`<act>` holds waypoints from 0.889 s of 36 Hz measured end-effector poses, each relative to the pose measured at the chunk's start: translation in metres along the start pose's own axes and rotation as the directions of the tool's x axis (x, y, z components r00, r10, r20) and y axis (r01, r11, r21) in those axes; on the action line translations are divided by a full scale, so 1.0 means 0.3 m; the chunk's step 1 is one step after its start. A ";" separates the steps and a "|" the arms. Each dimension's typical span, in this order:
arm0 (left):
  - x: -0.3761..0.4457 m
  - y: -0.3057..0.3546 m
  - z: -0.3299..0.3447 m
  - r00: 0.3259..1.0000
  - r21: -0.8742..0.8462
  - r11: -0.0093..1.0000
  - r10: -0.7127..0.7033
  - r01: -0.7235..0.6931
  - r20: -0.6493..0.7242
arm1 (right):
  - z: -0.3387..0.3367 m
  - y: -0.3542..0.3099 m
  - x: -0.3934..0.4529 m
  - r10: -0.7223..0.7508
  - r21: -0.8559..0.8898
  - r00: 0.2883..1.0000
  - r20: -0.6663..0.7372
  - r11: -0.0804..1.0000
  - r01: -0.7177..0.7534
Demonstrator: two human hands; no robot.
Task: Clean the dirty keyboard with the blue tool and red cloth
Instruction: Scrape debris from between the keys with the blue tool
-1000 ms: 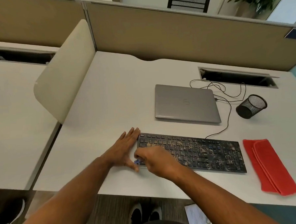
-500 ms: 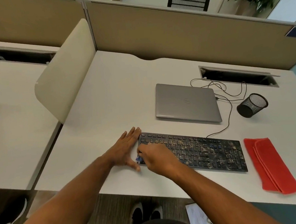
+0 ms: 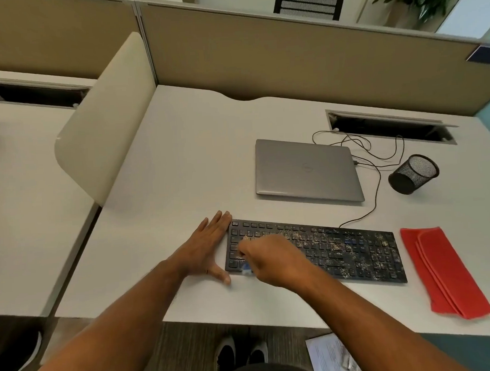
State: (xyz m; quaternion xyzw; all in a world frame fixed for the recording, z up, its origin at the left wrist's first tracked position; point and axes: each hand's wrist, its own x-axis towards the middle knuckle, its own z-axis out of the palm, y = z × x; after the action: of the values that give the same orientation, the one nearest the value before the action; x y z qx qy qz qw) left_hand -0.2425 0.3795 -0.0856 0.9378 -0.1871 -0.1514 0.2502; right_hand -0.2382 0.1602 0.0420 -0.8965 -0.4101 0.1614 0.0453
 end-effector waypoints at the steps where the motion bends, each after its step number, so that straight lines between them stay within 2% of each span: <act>1: -0.001 0.001 -0.001 1.000 -0.001 1.000 0.000 0.000 -0.001 | -0.004 0.009 -0.003 0.014 -0.011 1.000 -0.006 1.000 -0.014; 5: -0.001 0.002 0.000 1.000 0.018 1.000 0.002 -0.002 0.001 | -0.004 0.005 0.010 0.045 0.085 0.994 -0.096 0.996 -0.037; 8: 0.001 0.002 0.004 1.000 0.030 1.000 -0.004 0.004 0.005 | 0.020 -0.035 0.025 0.030 0.154 0.997 -0.076 0.988 -0.018; 12: 0.002 0.005 0.002 1.000 0.025 1.000 -0.016 0.016 0.013 | 0.045 -0.039 0.012 0.015 0.108 0.998 -0.058 0.994 -0.009; 18: 0.003 0.005 0.002 1.000 0.025 0.999 -0.021 0.022 -0.010 | -0.001 0.054 -0.042 0.116 0.047 0.993 -0.027 0.992 -0.115; 21: 0.001 0.012 0.007 0.999 0.049 0.998 -0.027 0.028 -0.021 | -0.012 0.058 -0.029 0.166 0.167 0.984 -0.071 0.974 -0.152; 25: -0.004 0.026 0.017 0.999 0.092 0.995 -0.042 0.045 -0.035 | 0.008 0.006 0.019 0.154 0.272 0.975 -0.162 0.956 -0.106; 32: -0.007 0.034 0.007 0.998 0.063 0.996 -0.063 0.064 -0.032 | 0.015 -0.002 0.017 0.083 0.077 0.995 -0.063 0.994 -0.078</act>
State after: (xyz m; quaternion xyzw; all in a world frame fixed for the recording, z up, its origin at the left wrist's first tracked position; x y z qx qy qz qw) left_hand -0.2480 0.3714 -0.0816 0.9529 -0.1582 -0.1394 0.2179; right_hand -0.2369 0.1642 0.0365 -0.9149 -0.3654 0.1487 0.0858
